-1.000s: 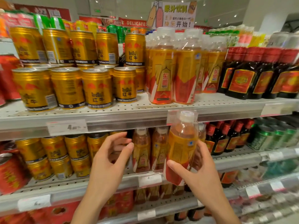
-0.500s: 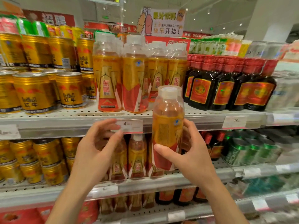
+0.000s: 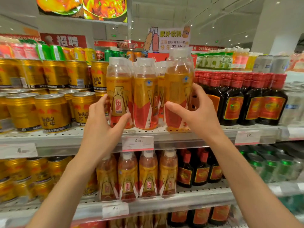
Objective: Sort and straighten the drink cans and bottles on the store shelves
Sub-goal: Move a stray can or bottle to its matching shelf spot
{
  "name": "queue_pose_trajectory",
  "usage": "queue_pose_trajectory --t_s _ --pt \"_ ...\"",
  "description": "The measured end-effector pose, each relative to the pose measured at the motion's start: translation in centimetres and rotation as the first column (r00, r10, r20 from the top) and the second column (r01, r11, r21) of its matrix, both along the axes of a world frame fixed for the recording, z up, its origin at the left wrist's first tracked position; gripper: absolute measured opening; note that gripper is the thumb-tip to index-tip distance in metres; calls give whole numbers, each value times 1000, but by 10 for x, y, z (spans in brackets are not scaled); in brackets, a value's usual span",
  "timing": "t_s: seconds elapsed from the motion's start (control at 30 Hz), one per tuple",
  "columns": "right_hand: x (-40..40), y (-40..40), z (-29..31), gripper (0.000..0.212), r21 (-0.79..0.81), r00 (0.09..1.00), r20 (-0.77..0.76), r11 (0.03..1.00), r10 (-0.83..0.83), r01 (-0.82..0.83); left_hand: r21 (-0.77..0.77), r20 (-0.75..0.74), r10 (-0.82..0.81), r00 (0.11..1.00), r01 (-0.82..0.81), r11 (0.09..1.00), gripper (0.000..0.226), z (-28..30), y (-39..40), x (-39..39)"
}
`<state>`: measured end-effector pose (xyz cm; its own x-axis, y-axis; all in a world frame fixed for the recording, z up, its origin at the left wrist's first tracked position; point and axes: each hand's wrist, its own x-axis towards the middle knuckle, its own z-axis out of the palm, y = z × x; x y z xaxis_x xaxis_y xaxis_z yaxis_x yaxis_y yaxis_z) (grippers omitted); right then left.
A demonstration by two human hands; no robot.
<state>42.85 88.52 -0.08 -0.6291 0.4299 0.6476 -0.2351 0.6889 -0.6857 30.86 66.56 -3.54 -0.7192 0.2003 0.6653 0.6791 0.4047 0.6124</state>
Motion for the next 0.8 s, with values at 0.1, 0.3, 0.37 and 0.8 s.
queue_pose_trajectory --t_s 0.1,0.3,0.37,0.8 --pt "-13 6 -8 58 -5 999 52 1000 -1 2 -25 -5 14 1000 -14 1000 89 6 2 -10" --pt "-17 19 -20 86 -67 998 60 997 -28 32 -19 -16 15 1000 -16 1000 88 12 7 -22" --pt "-17 20 -20 84 -42 997 77 998 -33 37 -10 -4 -20 1000 20 1000 89 12 11 -22" --pt "-18 34 -28 69 -22 995 66 997 -75 77 -174 -55 17 998 -27 984 116 13 58 -18"
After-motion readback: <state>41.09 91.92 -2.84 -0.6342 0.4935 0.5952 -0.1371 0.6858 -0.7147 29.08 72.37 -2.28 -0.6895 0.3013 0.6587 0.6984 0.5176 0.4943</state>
